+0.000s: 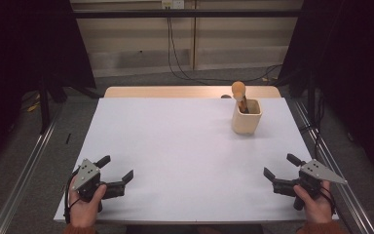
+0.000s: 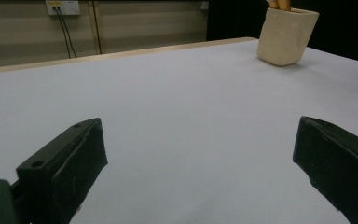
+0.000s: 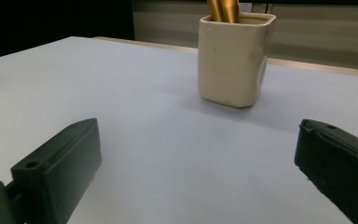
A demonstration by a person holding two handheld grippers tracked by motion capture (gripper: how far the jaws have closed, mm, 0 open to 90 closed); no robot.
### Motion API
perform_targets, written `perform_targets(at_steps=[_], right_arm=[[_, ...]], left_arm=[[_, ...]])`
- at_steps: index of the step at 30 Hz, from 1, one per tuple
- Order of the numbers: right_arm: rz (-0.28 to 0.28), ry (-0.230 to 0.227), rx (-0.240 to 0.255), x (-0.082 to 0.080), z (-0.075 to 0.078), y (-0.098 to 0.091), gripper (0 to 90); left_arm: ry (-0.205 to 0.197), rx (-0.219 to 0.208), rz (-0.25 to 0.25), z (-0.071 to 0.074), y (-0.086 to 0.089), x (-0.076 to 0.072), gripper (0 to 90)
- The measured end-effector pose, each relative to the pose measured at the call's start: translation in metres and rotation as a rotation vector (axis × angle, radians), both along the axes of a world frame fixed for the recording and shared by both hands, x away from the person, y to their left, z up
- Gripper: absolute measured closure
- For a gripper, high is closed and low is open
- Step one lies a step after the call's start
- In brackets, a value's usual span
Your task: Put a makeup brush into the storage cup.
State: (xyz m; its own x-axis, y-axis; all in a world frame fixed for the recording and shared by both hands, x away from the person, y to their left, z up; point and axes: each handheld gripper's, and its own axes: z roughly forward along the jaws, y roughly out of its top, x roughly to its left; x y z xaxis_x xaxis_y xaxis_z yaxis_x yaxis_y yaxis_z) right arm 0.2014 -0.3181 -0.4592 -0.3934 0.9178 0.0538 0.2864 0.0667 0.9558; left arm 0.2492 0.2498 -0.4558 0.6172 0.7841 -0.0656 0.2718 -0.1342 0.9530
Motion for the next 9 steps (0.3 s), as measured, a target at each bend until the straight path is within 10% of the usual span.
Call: perform_targets(at_steps=[9], right_arm=[[0.007,-0.011,-0.005,0.0017,-0.0008,0.0000,0.1]], left_arm=[[0.007,0.005,-0.004,-0.0003,-0.0009,0.0005,2.4]])
